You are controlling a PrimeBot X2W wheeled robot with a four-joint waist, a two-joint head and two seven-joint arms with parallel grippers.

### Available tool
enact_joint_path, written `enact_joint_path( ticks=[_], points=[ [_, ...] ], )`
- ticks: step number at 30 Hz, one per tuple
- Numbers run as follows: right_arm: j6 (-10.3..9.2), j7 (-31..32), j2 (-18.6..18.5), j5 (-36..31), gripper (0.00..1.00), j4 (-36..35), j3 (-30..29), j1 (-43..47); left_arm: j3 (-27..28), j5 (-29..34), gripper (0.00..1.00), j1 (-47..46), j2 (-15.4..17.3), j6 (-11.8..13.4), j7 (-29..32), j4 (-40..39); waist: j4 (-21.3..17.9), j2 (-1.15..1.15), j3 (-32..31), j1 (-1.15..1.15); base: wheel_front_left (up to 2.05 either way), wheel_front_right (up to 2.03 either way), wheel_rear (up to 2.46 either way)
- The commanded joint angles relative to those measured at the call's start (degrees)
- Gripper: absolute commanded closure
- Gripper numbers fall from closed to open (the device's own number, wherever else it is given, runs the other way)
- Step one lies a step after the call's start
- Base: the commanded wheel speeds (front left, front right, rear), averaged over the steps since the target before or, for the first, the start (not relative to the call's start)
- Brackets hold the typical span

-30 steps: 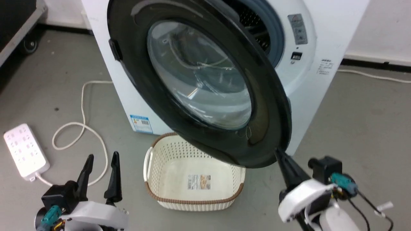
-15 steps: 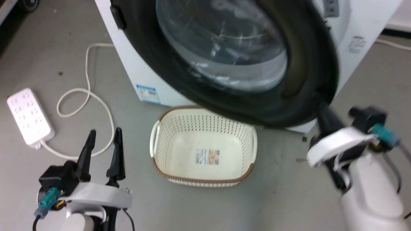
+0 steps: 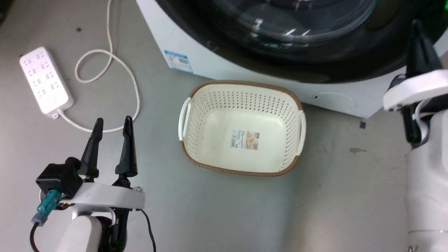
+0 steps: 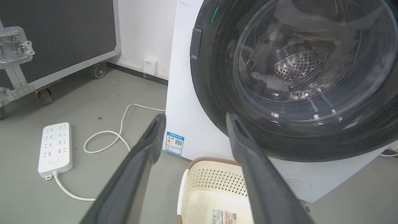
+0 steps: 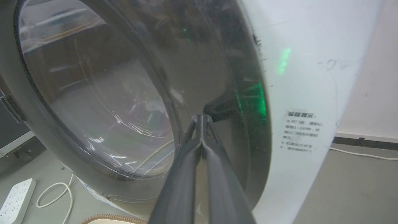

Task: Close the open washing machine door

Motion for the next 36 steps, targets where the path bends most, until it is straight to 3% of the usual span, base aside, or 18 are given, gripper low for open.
enact_joint_path(
  ticks=[1,10,16,26,36],
  points=[
    [-0.05,-0.41,-0.25,-0.36,1.0,0.3,-0.55,-1.4,0.39,0.46,0.0,-0.75,-0.3,-0.3,-0.32,0.1,0.54,0.0,0.63,-0.01,0.0,0.0,0.0],
    [-0.05,-1.77,-0.25,-0.61,1.0,0.58,-7.06,-5.65,2.58,2.01,0.0,-1.04,-2.17,-2.09,-0.32,0.95,0.16,0.0,1.19,-0.01,0.0,0.0,0.0],
    [-0.05,-2.2,-0.25,2.89,1.0,-1.18,-5.32,-3.38,3.9,3.11,0.0,-0.1,-2.66,-2.91,-0.32,2.12,-2.04,0.0,-2.66,-0.01,0.0,0.0,0.0],
    [-0.05,-2.24,-0.25,9.56,1.0,-16.19,0.17,15.8,4.7,5.07,0.0,4.22,-2.12,-2.48,-0.21,3.33,-8.47,0.0,-14.38,-0.01,0.0,0.0,0.0],
    [-0.05,-2.02,-0.25,10.04,1.0,-20.21,8.72,35.24,3.72,6.41,0.0,8.72,-1.29,-0.78,1.52,2.7,-12.83,0.0,-21.35,-0.01,0.0,0.0,0.0]
  ],
)
